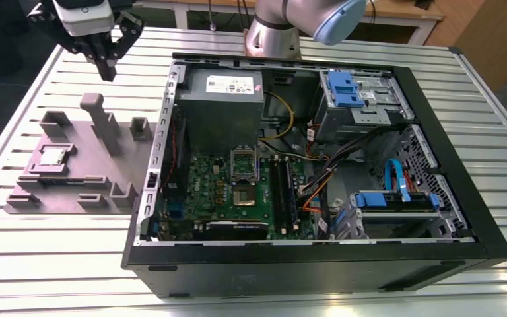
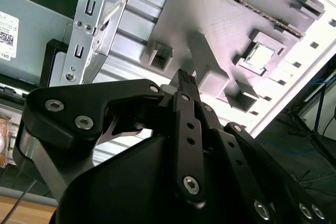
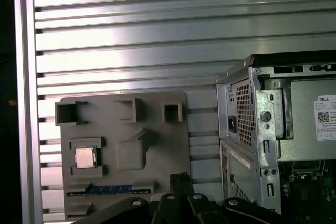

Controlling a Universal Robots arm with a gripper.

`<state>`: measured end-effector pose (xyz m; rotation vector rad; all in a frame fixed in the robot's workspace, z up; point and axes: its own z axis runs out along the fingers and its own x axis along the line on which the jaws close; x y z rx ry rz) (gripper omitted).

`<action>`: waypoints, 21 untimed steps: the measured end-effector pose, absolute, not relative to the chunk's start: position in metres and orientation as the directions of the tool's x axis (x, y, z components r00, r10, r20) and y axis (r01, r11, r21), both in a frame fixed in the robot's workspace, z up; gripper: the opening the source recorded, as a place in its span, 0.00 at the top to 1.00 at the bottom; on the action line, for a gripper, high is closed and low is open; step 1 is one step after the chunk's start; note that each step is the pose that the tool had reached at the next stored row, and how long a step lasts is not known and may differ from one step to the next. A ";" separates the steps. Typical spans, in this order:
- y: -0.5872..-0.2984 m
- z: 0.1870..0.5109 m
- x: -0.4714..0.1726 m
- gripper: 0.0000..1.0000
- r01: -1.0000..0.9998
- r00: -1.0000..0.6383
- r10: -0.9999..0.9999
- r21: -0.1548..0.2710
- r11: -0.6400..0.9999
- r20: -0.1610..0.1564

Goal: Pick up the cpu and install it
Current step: 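Reach for the cpu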

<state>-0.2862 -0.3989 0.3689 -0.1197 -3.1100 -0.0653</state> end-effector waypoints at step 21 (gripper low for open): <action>-0.399 0.369 -0.290 0.90 0.077 -0.997 0.076 0.041 0.996 0.030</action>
